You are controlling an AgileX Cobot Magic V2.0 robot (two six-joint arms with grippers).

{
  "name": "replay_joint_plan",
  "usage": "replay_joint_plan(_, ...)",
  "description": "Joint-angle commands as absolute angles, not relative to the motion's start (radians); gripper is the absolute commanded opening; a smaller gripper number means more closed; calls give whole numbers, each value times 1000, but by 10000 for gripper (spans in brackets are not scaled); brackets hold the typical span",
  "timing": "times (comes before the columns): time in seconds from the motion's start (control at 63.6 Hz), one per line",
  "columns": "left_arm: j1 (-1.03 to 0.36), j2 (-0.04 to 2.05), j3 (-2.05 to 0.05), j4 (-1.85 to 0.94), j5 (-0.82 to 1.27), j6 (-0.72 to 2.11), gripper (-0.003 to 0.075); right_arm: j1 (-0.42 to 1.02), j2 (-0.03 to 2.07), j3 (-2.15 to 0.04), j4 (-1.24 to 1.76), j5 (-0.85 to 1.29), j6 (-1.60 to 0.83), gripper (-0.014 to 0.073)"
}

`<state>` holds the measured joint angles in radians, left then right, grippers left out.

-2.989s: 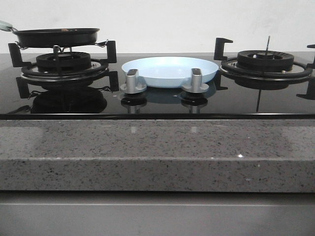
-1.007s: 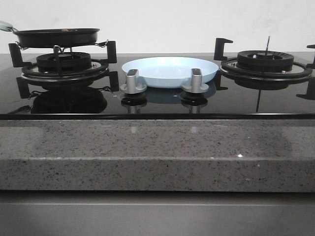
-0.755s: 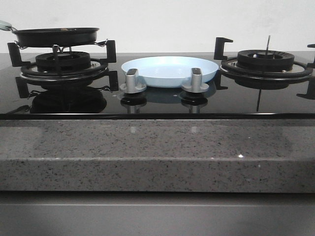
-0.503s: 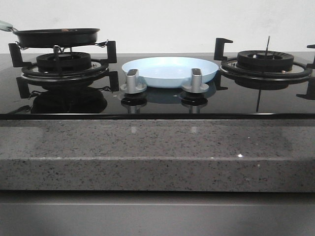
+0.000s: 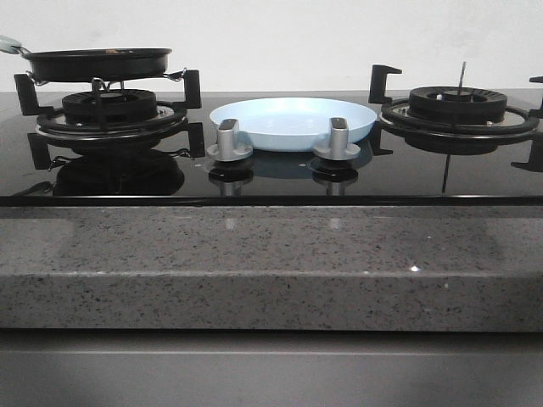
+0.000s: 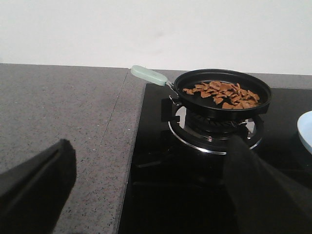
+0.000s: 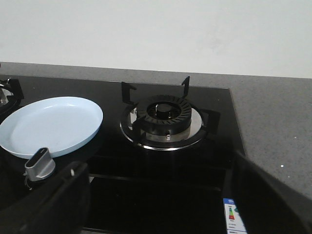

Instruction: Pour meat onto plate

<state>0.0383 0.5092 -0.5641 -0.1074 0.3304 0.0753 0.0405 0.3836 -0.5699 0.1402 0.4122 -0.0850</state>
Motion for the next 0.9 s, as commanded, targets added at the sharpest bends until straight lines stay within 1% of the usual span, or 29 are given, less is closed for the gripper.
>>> replay_joint_plan(0.0,42,518,-601,-116,260,67,572,40,398,-604,131,337,-89,608)
replay_joint_plan(0.189,42,518,-601,-116,260,67,541,40,418,-606,162,322,-89,591)
replay_joint_plan(0.33,42,518,-601,-116,260,67,520,40,536,-661,259,353,-89,589)
replay_joint_plan(0.519,42,518,-601,-116,249,67,491,40,816,-839,382,490,-89,589)
replay_joint_plan(0.692,42,518,-601,-116,237,67,491,40,1086,-1060,445,667,-89,589)
replay_joint_plan(0.786,42,518,-601,-116,237,67,491,48,1224,-1189,449,758,-89,549)
replay_joint_plan(0.881,42,518,-601,-116,237,67,491,65,1358,-1321,456,836,-89,483)
